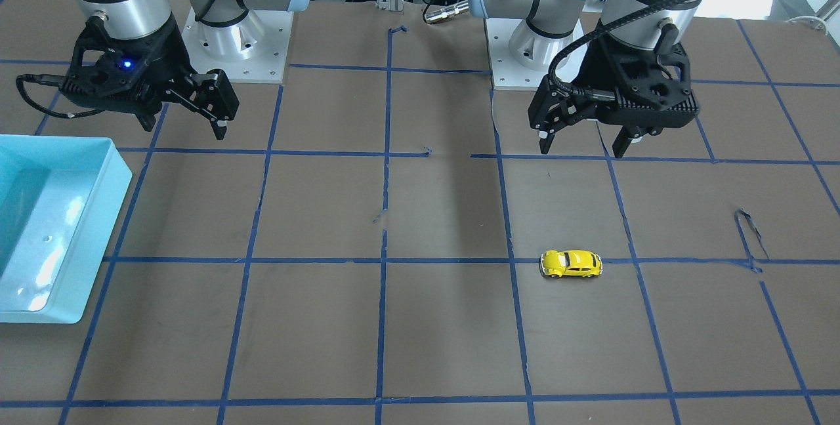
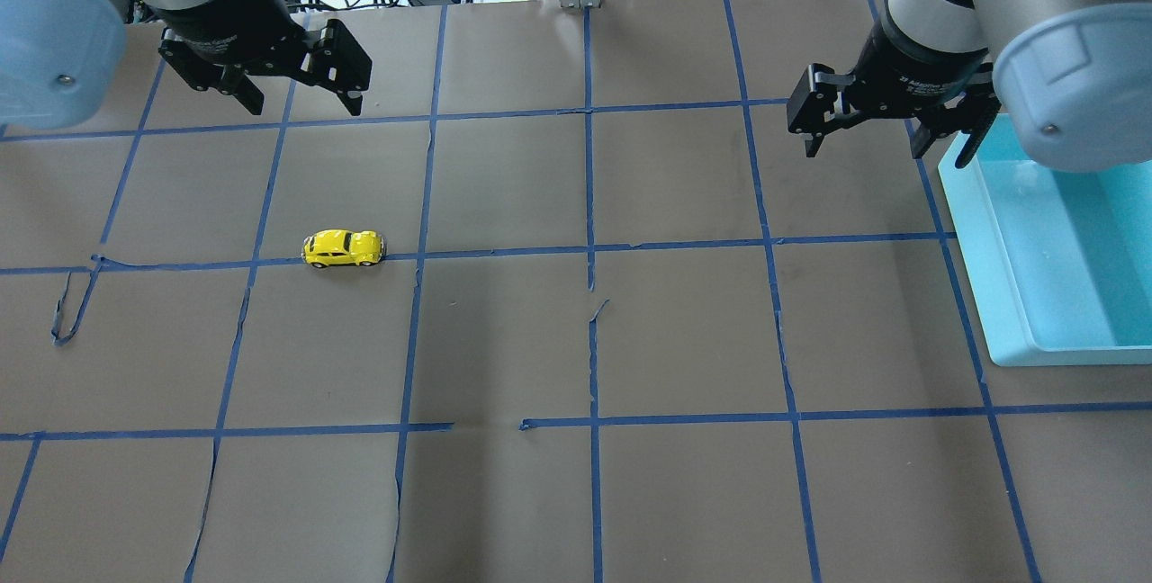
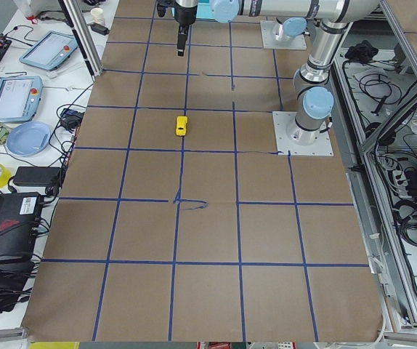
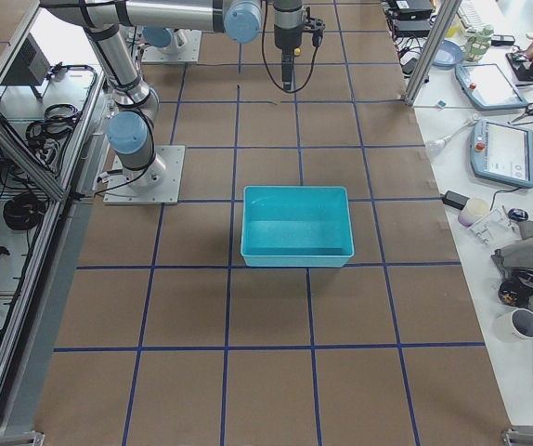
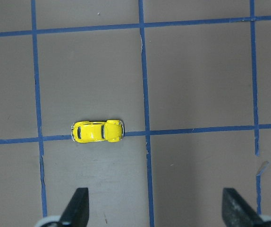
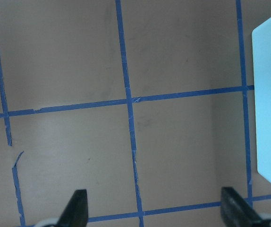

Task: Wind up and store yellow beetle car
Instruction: 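Lower the left gripper over the yellow beetle car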

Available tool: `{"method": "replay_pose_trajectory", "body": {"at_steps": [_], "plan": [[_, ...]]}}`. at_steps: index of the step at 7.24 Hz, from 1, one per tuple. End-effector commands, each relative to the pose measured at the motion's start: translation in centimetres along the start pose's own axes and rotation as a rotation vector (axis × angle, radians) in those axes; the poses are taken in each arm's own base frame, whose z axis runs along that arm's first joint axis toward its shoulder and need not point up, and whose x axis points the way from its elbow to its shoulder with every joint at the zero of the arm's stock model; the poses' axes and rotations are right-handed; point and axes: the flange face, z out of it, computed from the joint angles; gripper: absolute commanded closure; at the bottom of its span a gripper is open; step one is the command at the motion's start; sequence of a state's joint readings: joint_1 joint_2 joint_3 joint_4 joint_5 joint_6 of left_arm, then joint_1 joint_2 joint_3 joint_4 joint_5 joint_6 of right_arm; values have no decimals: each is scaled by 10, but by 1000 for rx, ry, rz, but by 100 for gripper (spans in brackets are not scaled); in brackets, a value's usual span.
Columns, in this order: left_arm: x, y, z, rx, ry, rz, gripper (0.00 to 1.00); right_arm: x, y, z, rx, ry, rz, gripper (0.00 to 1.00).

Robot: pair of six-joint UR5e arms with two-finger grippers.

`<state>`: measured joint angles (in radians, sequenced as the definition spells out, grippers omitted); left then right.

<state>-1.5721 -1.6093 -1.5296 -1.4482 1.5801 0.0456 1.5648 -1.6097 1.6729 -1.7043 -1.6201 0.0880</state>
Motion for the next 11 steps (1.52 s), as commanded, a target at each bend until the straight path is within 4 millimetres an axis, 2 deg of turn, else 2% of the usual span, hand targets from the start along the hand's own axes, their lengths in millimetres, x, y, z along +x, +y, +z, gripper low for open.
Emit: {"method": "replay_pose_trajectory", "body": {"at_steps": [1,2,4,5,7,9,10,11], "plan": [[-4,-1,1,-7,1,2,0,0,0,0,0,-2,0,0],[-10,-6,9,-17,4,95,0,-1,0,1,-1,0,-2,0],[-15,-14,52,-87,20,582,0,0,0,1,-1,3,0,0],[-29,-20,84,-115,44,765,0,0,0,1,-1,1,0,0],[-73,-26,149,-103,62,1118,0,1,0,0,-1,4,0,0],[-78,-46,199,-43,24,1268,0,0,0,2,-4,3,-1,0],[-79,-47,219,-62,55,1408,0,0,0,2,-4,3,1,0],[-78,-42,226,-84,69,1439,0,0,0,1,-2,3,1,0]]}}
